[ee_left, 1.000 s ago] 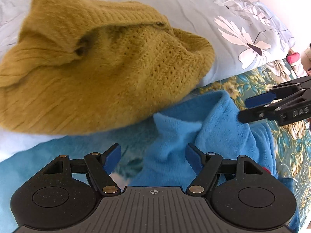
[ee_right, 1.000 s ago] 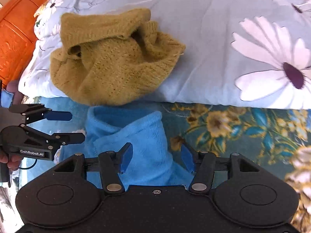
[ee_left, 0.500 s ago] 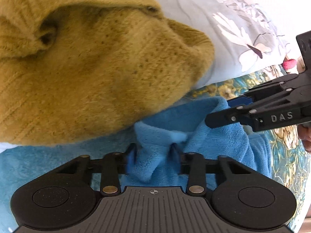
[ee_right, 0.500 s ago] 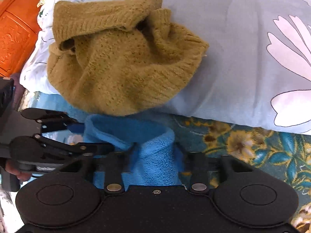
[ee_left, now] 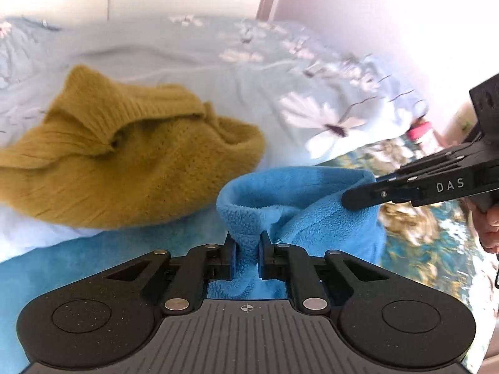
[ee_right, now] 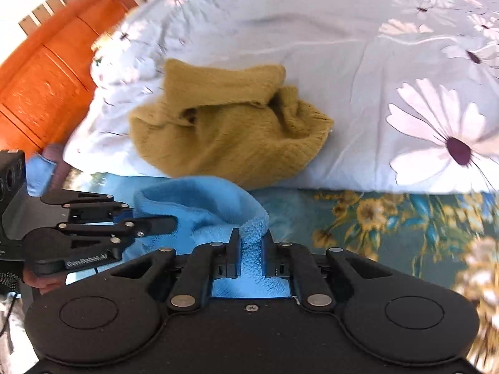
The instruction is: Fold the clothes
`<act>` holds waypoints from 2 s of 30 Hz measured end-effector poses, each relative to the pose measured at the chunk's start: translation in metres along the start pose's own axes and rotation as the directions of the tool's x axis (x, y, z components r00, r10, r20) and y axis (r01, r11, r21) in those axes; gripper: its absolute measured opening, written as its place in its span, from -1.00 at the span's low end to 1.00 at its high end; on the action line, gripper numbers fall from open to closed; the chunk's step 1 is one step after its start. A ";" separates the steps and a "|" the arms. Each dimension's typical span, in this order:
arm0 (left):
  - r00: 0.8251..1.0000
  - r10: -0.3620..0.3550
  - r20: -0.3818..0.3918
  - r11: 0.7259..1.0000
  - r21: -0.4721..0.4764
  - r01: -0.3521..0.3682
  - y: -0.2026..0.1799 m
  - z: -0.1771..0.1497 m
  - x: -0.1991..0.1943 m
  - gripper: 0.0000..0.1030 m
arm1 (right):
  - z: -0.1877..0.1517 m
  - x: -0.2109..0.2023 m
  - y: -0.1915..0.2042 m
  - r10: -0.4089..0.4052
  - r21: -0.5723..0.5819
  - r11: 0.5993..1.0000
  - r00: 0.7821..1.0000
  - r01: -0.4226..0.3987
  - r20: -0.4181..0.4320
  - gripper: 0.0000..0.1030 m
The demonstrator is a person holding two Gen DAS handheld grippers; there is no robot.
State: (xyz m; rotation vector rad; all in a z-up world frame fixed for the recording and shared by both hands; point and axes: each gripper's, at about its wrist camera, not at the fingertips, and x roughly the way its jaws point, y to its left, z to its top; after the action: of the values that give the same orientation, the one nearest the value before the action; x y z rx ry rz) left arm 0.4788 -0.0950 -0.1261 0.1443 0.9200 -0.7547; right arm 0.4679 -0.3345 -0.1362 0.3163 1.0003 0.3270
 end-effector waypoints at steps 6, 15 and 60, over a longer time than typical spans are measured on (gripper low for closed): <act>1.000 -0.005 0.022 1.000 -0.006 0.005 -0.035 -0.042 -0.074 -0.81 | -0.059 -0.069 0.032 0.024 0.026 0.999 0.999 -0.025 0.025 -0.76; 0.993 -0.030 -0.115 0.999 -0.014 0.028 -0.078 -0.129 -0.128 -0.81 | -0.171 -0.122 0.066 0.055 0.105 0.993 0.994 -0.045 -0.093 -0.76; 0.898 0.129 -0.421 0.861 -0.401 -0.312 -0.019 -0.244 -0.093 0.48 | -0.300 -0.103 0.006 -0.186 0.413 0.871 0.957 0.266 -0.225 0.51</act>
State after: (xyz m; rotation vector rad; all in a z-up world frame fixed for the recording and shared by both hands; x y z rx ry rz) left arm 0.2687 0.0426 -0.2018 -0.0252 1.4070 -0.2706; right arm 0.1582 -0.3379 -0.2062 0.5811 1.2757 -0.0954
